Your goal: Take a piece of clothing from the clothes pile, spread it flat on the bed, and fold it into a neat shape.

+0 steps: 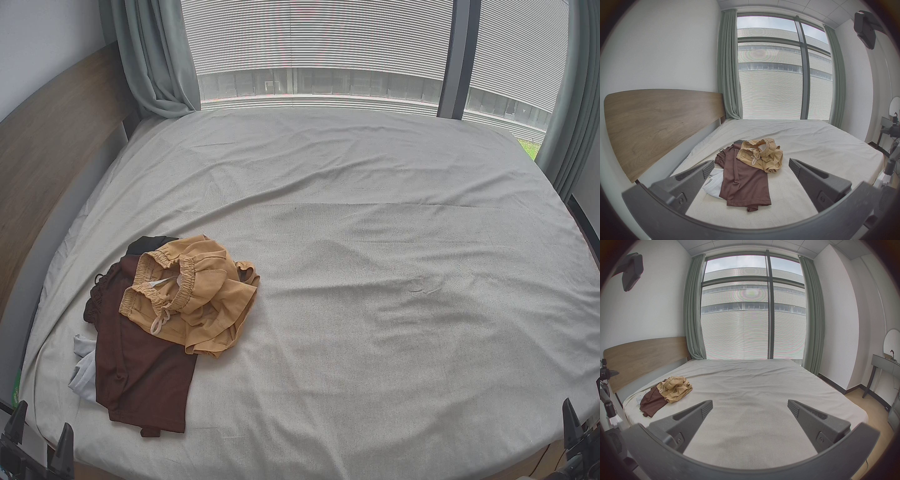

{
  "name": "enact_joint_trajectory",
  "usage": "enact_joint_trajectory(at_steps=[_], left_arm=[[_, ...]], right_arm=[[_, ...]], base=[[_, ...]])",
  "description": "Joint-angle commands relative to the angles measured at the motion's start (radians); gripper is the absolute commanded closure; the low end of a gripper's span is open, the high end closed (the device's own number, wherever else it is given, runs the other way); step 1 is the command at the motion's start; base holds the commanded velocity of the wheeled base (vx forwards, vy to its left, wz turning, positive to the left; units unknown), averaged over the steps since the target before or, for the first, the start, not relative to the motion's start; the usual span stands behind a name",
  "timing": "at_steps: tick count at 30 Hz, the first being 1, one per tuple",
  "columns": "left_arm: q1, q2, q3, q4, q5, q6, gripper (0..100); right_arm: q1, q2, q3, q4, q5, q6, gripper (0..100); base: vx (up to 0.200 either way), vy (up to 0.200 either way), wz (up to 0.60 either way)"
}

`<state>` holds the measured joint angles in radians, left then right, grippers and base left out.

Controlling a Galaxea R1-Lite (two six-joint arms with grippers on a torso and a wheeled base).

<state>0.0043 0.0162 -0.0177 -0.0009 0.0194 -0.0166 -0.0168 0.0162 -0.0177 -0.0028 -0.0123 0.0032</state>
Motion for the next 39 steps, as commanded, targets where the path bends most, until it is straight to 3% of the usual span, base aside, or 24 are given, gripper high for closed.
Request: enact_joint_trajectory(at_steps=[1,11,15,18,22,23,28,39], left_arm=[[0.000,-0.016,0.018,-0.001,0.001,-0.003,0],[0.000,-0.016,0.018,-0.005,-0.001,0.000,0],[0.006,0.007,-0.051,-0.142,0.007,-0.011,0],[-0.003,0.084,-0.096,-0.169,-0.004,-0.009,0],[-0.073,0.154,-0.097,-0.136,-0.029,-0.054,0],[-0.112,0.215,-0.113,-0.137,-0.039,-0.118,0],[-0.158,0.349,-0.177,-0.136,-0.058,-0.212,0],[-0.167,0.671,-0.266,-0.211,-0.105,-0.278,0]], right_arm=[[0.000,-0.016,0.016,0.000,0.000,0.000,0],[0.000,-0.016,0.016,0.001,0.000,0.004,0],[0.000,-0.016,0.016,0.001,0.000,0.004,0],[0.000,-0.016,0.016,0.001,0.000,0.001,0],[0.000,-0.016,0.016,0.001,0.000,0.004,0],[0.000,-0.016,0.016,0.001,0.000,0.004,0],[0.000,-0.016,0.016,0.001,0.000,0.004,0],[0.000,-0.016,0.016,0.001,0.000,0.004,0]], base=[[0.000,0.000,0.00],[0.000,0.000,0.00],[0.000,0.000,0.00],[0.000,0.000,0.00],[0.000,0.000,0.00],[0.000,0.000,0.00],[0.000,0.000,0.00],[0.000,0.000,0.00]])
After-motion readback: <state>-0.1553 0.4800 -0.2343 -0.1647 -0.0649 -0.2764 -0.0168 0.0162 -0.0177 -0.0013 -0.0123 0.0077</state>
